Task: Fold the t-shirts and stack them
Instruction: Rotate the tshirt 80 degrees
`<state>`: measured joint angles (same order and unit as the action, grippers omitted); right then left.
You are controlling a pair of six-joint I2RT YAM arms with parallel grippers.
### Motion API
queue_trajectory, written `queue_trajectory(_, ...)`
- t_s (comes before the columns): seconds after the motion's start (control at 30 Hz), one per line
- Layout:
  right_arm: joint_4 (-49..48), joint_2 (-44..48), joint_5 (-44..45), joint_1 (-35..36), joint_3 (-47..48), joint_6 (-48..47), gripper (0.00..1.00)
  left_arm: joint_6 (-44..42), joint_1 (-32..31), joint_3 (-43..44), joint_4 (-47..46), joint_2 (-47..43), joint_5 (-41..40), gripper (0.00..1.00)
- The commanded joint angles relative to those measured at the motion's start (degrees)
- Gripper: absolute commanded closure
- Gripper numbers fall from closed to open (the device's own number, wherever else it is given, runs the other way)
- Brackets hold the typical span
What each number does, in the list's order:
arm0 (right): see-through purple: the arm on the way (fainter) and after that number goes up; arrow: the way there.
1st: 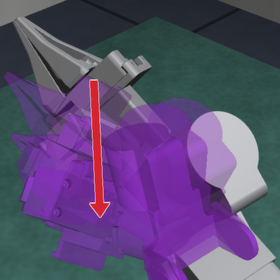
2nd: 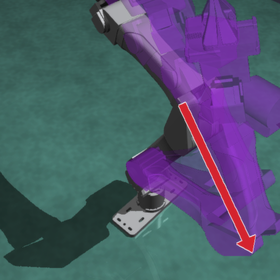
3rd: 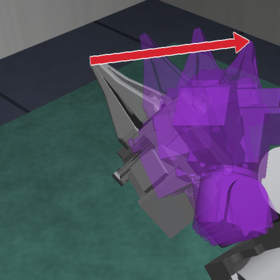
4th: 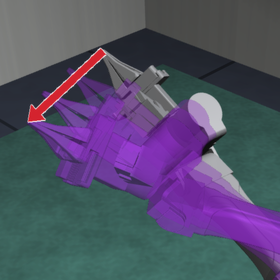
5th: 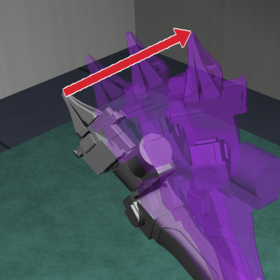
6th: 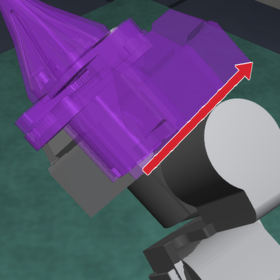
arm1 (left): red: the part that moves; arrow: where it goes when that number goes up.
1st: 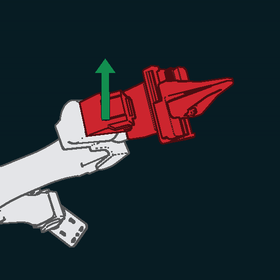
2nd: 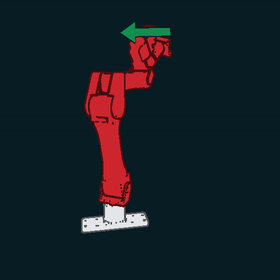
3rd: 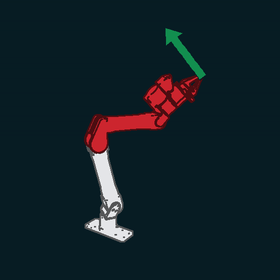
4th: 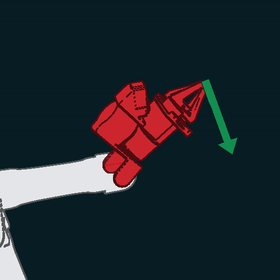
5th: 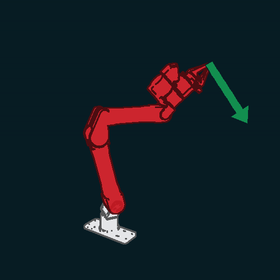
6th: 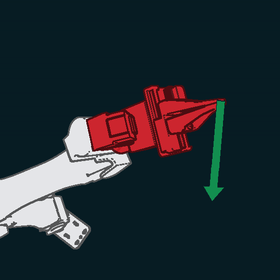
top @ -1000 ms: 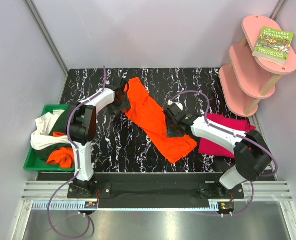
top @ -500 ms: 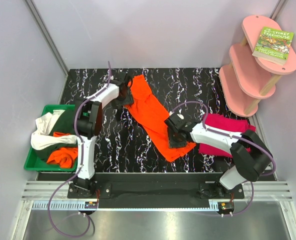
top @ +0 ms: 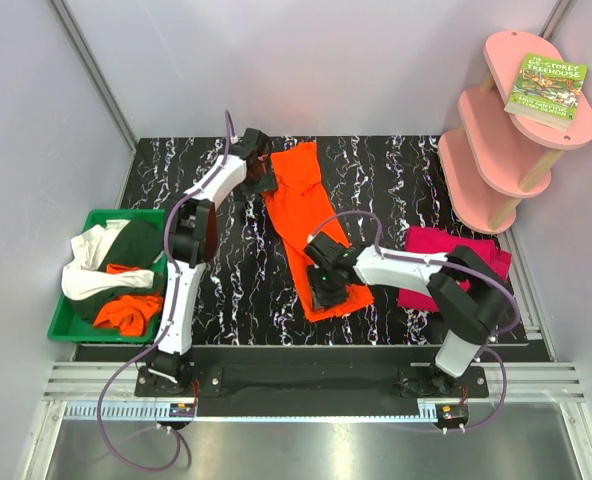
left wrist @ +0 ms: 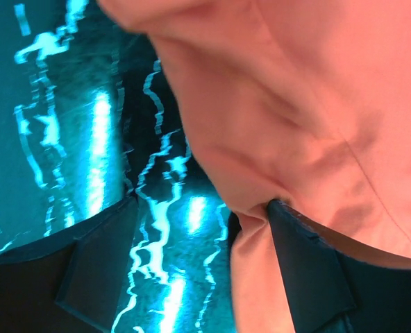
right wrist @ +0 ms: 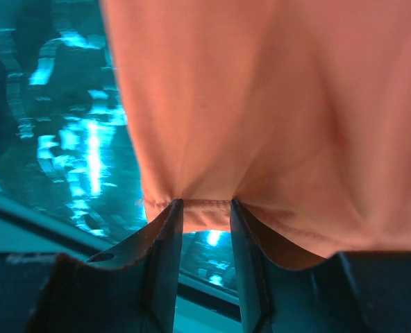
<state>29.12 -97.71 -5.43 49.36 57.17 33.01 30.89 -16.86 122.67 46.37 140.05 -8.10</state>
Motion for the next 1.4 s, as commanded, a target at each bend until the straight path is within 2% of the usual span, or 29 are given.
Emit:
queue_trajectory(0.0,-1.53,-4.40,-6.69,2.66,5.58,-1.90,0.59,-0.92,-0.36,5.38,0.65,2.07,5.19,0.16)
queue_trajectory(0.3,-1.53,-9.77,-11.09,4.07,13.67,-3.13,0.59,-2.68,-1.15,7.49,0.65,2.25,6.43,0.11)
queue_trajectory(0.47,-1.26,-6.99,-6.89,4.16,14.73,-3.40,0.59,-3.21,-1.15,5.39,0.56,0.32,5.29,0.10)
queue_trajectory(0.5,-0.92,-5.14,-1.39,4.25,14.55,-3.22,0.59,-2.95,-1.15,2.86,0.22,-2.30,2.94,0.10)
queue_trajectory(0.57,-0.21,1.86,4.00,3.38,13.24,-3.39,0.56,-2.33,-1.15,-2.06,-1.71,-7.22,0.72,0.08)
queue_trajectory(0.6,0.05,4.26,8.20,2.67,12.71,-3.57,0.54,-2.07,-1.15,-8.96,-4.77,-13.60,-0.76,0.08)
queue_trajectory(0.73,2.77,12.18,10.61,-4.87,8.68,-3.22,0.53,1.27,-2.03,-27.28,-12.08,-28.99,-1.83,0.07)
queue_trajectory(0.8,3.04,13.86,11.58,-8.82,7.00,-3.13,0.53,3.29,-4.83,-36.22,-14.02,-34.12,-2.44,0.07)
queue_trajectory(0.93,2.96,13.95,15.80,-10.69,3.92,-2.87,0.53,9.16,-13.88,-48.29,-15.95,-44.04,-5.61,0.07)
queue_trajectory(1.07,1.99,11.67,17.12,-11.39,2.51,-2.26,0.52,18.22,-22.57,-58.84,-19.99,-48.71,-5.79,0.07)
queue_trajectory(1.2,0.24,10.96,17.83,-12.45,0.23,-2.08,0.52,24.73,-27.16,-67.63,-22.90,-50.40,-5.61,0.07)
queue_trajectory(1.37,-0.73,11.49,18.53,-12.63,-3.63,-1.38,0.52,30.09,-31.47,-73.18,-24.84,-52.68,-7.71,0.05)
